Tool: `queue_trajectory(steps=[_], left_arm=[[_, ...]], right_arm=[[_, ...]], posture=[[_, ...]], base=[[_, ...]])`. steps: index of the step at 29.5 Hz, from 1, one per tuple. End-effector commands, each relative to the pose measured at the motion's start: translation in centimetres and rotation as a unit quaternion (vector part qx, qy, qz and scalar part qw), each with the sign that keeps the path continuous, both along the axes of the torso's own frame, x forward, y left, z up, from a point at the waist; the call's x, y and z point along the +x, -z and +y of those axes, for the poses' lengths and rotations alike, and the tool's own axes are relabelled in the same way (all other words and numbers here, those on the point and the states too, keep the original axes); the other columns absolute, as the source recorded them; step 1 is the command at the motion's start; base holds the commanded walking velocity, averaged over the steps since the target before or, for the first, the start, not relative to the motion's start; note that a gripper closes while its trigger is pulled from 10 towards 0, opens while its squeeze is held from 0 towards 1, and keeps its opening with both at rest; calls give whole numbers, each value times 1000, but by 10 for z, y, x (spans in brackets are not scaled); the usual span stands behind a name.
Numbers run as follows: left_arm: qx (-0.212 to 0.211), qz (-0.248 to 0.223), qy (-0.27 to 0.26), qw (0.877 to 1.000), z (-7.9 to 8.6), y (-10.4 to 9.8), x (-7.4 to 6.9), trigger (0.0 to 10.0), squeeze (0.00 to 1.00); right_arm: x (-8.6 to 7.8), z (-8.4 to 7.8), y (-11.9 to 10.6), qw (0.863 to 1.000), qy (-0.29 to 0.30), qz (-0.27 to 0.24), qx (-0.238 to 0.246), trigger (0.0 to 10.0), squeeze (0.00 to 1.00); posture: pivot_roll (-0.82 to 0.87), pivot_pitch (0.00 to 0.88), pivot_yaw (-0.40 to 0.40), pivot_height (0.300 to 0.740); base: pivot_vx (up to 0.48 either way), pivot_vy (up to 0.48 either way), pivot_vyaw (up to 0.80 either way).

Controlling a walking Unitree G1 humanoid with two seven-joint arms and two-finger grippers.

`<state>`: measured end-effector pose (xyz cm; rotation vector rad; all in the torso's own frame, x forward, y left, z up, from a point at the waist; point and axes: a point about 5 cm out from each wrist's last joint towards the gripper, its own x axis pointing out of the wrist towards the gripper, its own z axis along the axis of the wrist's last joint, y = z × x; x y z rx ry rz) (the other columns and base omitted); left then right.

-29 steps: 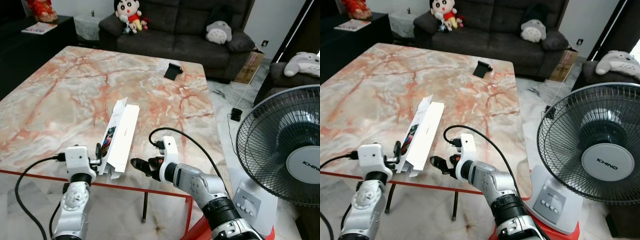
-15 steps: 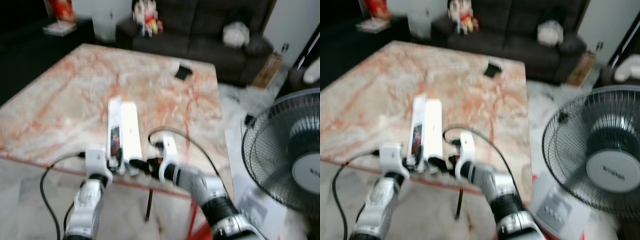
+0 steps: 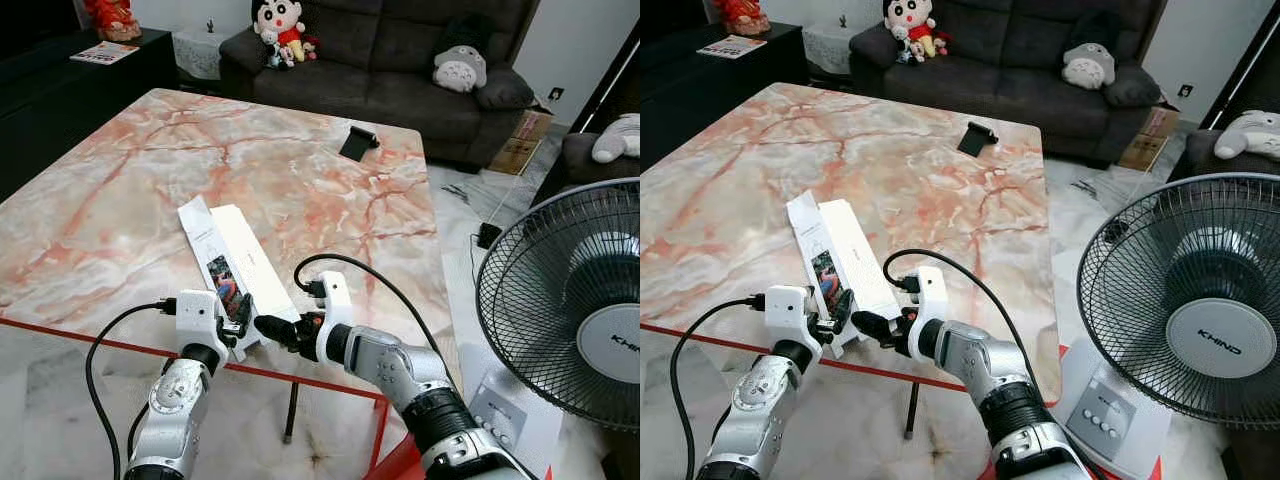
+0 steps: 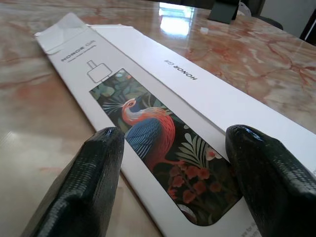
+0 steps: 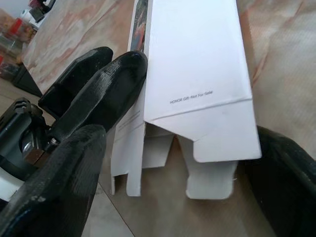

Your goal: Picking trash to rubbish bin

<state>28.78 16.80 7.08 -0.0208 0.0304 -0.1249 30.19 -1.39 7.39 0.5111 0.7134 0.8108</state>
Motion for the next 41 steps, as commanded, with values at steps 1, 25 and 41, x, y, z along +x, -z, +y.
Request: queue_trajectory(steps=[1,25,41], left_arm=[[-3,-1,8,1000,-3,-3,1,10000,0],[-24,-6,21,999,-19,-4,2,10000,0],[-39,-22,-2,999,-24,-9,5,10000,0]], right_arm=[[-3,47,-26,998,-46,-11,45,10000,0],[0,51,-29,985,13,66,159,0,0],[19,35,-40,972,85,40,217,0,0]], posture=[[37,30,-122,740],[43,32,-136,740],[43,30,-135,740]], base=[[0,0,0],[0,0,0],[0,0,0]])
